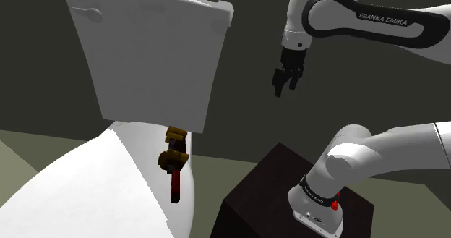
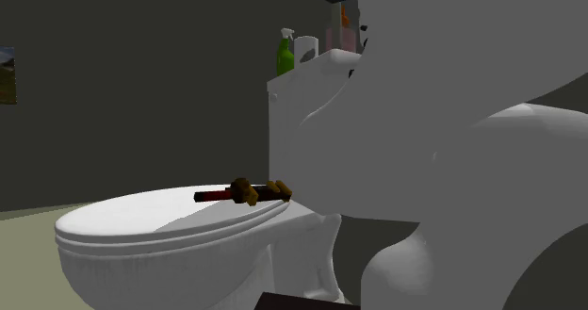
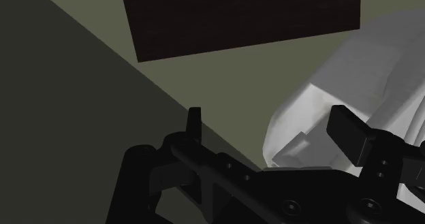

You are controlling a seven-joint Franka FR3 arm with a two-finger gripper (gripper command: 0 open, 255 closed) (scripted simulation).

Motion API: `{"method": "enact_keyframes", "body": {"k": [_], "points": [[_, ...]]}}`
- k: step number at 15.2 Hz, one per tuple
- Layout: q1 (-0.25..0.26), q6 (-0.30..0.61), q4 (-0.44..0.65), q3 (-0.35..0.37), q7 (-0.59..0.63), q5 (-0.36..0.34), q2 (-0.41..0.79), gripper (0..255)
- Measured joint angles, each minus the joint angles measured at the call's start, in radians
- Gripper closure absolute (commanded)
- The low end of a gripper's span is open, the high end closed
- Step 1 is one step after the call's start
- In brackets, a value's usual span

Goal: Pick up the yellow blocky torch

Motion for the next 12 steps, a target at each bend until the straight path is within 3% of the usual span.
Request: {"method": "enact_keyframes", "body": {"k": [3,12], "points": [[0.009,0.018,-0.019,0.023,0.029,0.021,-0.001,0],[0.078,0.168,-0.056,0.201,0.238,0.168,0.098,0]]}}
